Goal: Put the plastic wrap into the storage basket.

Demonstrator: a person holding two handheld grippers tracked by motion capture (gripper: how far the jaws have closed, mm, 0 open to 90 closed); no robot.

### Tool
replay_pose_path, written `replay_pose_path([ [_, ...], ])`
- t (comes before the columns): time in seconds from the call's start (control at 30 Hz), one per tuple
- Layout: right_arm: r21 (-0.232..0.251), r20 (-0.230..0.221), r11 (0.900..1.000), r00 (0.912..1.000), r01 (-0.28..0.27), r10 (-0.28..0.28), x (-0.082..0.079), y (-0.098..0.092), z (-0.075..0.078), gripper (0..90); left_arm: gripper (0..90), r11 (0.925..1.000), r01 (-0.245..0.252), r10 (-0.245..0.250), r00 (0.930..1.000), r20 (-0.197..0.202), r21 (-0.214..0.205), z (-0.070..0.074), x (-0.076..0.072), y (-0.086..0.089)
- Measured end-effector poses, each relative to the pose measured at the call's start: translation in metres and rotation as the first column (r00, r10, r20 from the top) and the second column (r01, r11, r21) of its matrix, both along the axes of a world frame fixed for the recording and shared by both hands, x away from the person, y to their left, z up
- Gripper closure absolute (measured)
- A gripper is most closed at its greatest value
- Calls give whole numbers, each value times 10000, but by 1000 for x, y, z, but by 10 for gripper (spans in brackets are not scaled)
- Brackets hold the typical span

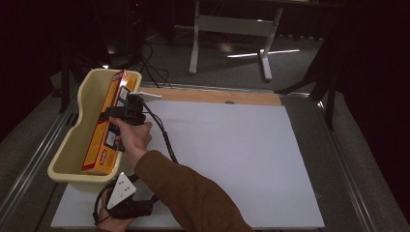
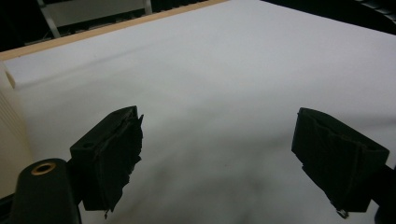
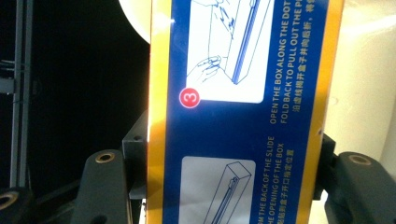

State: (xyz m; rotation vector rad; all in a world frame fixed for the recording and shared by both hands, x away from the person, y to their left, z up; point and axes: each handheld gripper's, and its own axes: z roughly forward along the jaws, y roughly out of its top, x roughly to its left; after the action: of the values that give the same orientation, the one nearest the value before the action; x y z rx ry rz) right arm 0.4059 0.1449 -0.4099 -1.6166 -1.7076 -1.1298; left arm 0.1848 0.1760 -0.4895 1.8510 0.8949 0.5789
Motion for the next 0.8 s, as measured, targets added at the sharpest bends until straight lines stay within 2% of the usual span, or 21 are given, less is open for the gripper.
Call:
replay_pose_path([
  [0.17,-87,-168,9998,9997,-180,179,2,0,0,375,157,10000,-9,9,10000,-21,-1,0,0,0],
  [0.3,-215,-573,9993,9980,-294,281,6,-4,-1,342,159,10000,-16,16,10000,-46,27,0,0,-1],
  [0.4,-770,-500,9961,9980,-426,389,5,-6,3,355,159,10000,-27,27,10000,-36,9,0,0,0],
  [0.57,-1062,-711,9940,9973,-260,185,5,-7,5,354,163,9998,84,-83,9999,-67,161,0,0,-3],
  [0.8,-1703,-514,9847,9982,-379,295,4,-7,10,344,168,9998,138,-137,9999,-70,175,-1,0,-4],
])
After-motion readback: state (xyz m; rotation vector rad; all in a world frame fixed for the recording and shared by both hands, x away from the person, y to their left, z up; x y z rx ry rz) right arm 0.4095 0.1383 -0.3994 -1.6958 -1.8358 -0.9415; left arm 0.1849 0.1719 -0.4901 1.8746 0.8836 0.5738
